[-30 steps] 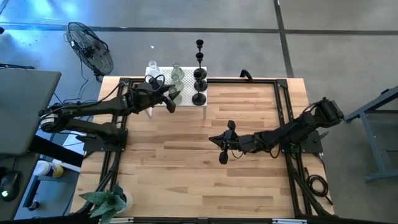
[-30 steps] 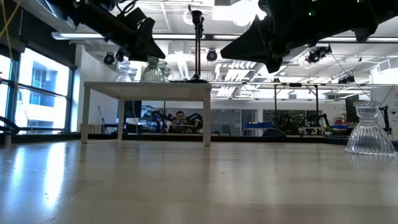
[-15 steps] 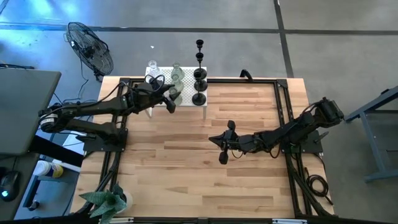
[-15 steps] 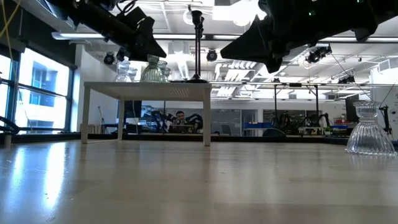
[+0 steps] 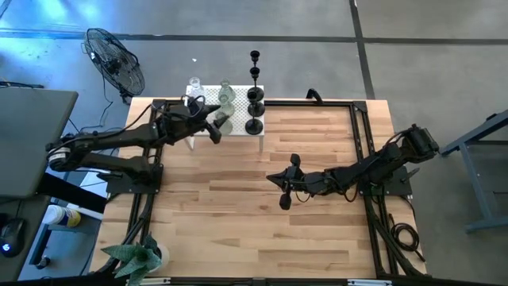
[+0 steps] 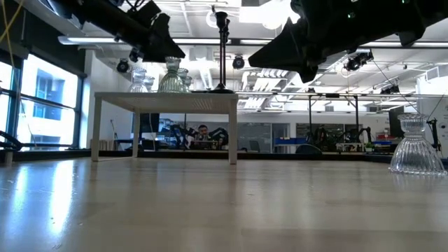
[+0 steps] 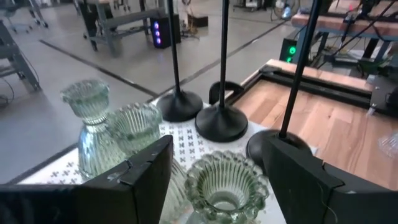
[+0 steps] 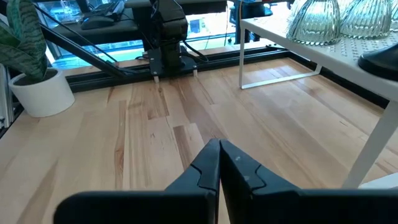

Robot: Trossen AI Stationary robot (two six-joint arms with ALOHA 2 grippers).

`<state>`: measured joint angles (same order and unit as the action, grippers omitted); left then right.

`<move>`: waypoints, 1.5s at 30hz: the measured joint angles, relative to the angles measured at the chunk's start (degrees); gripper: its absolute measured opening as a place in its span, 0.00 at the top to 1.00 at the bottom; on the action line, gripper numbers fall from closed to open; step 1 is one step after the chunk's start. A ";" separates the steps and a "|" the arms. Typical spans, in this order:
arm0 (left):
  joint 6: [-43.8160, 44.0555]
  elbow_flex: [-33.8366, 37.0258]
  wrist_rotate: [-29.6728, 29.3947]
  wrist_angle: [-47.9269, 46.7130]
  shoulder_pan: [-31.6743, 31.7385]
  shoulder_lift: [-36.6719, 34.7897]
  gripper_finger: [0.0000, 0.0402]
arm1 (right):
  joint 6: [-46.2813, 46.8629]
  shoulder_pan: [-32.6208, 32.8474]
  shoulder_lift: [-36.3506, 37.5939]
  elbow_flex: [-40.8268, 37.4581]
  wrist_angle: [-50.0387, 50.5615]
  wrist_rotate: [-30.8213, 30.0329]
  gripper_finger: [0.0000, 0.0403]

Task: Pick & Place candle stick holders
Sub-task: Align the transparent candle holder with the other transparent candle holders on the shelf

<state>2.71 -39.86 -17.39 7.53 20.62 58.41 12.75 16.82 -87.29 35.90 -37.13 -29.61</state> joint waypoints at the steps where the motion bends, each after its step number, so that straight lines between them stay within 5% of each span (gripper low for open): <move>1: -0.17 0.00 0.00 0.00 0.00 -0.65 0.40 | 0.00 0.00 0.01 0.00 0.05 0.02 1.00; 7: -1.87 0.00 0.12 -0.68 -0.02 -5.10 0.40 | 0.00 0.00 0.00 0.00 0.05 0.02 1.00; 11: -3.36 0.03 6.94 -5.88 -1.34 -10.21 0.43 | 0.03 0.00 0.17 0.00 0.12 2.32 1.00; 15: -6.98 1.99 7.47 -10.44 -10.35 -13.69 0.59 | -0.15 0.89 2.68 -0.02 3.64 5.46 1.00; 20: -8.94 6.73 -1.11 -9.34 -27.65 -13.18 0.86 | 5.87 5.58 8.50 0.97 19.98 0.32 1.00; 24: -6.89 12.19 -6.41 0.22 -38.01 -9.52 0.98 | 18.59 11.37 10.97 5.48 40.88 -2.67 1.00; 32: -5.12 21.72 -7.28 26.31 -43.16 0.40 0.96 | 57.09 26.17 10.47 9.35 70.32 -5.14 0.99; 39: -3.78 22.51 -7.24 30.10 -43.12 5.71 0.96 | 91.44 35.68 10.45 9.29 89.68 -6.65 0.81; 45: -3.72 22.49 -7.23 30.44 -43.12 6.25 0.96 | 108.43 34.82 10.43 9.27 106.22 -3.39 0.62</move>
<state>-1.02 -17.37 -24.62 37.97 -22.50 64.66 121.18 51.64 -76.86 45.17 69.09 -33.00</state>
